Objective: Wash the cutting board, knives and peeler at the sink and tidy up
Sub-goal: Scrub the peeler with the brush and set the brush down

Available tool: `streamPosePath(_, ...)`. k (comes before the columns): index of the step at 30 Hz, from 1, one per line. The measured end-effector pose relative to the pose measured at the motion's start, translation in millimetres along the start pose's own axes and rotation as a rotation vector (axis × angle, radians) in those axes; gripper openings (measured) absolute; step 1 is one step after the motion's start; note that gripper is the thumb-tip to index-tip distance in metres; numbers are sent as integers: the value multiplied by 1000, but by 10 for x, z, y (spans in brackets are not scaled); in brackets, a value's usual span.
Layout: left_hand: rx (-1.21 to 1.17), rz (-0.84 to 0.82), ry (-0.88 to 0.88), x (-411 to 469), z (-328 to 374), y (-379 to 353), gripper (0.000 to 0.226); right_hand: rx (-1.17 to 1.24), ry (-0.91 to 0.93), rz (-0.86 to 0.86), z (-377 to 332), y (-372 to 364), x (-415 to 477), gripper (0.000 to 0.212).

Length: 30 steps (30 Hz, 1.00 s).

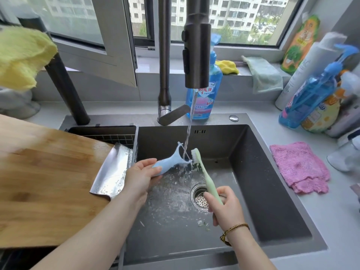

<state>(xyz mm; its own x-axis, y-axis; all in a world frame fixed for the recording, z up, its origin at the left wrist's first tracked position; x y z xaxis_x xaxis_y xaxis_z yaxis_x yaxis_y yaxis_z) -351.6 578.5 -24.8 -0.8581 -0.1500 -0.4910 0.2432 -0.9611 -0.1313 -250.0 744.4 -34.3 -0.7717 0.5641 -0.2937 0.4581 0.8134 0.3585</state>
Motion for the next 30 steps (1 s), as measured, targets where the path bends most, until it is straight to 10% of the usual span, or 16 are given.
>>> streamPosePath(13,-26,-27,45,-113,-22,-57,18,-103,144,307,44,510,-340,32)
streamPosePath(17,2,-15,59,-127,-91,-34,30,-685,115,99,230,515,-400,22)
streamPosePath(24,52,-45,33,-234,-159,-77,34,-729,207,404,305,932,-272,27)
streamPosePath(30,42,-98,22,-260,-197,-224,33,-732,-59,676,573,1826,-294,34)
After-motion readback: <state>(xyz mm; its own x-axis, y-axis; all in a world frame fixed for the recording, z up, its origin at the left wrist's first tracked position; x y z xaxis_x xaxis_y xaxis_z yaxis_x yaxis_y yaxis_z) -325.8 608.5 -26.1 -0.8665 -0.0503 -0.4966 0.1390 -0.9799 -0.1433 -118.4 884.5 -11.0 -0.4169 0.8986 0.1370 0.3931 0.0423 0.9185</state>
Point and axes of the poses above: each hand's wrist, its own x-axis towards the middle knuckle, its own y-axis out of the back of the hand, z = x × y, the point moved 1 cm from there along x, towards the middle knuckle, and after that the axes turned 9 degrees about z, right-handed, at the moved point
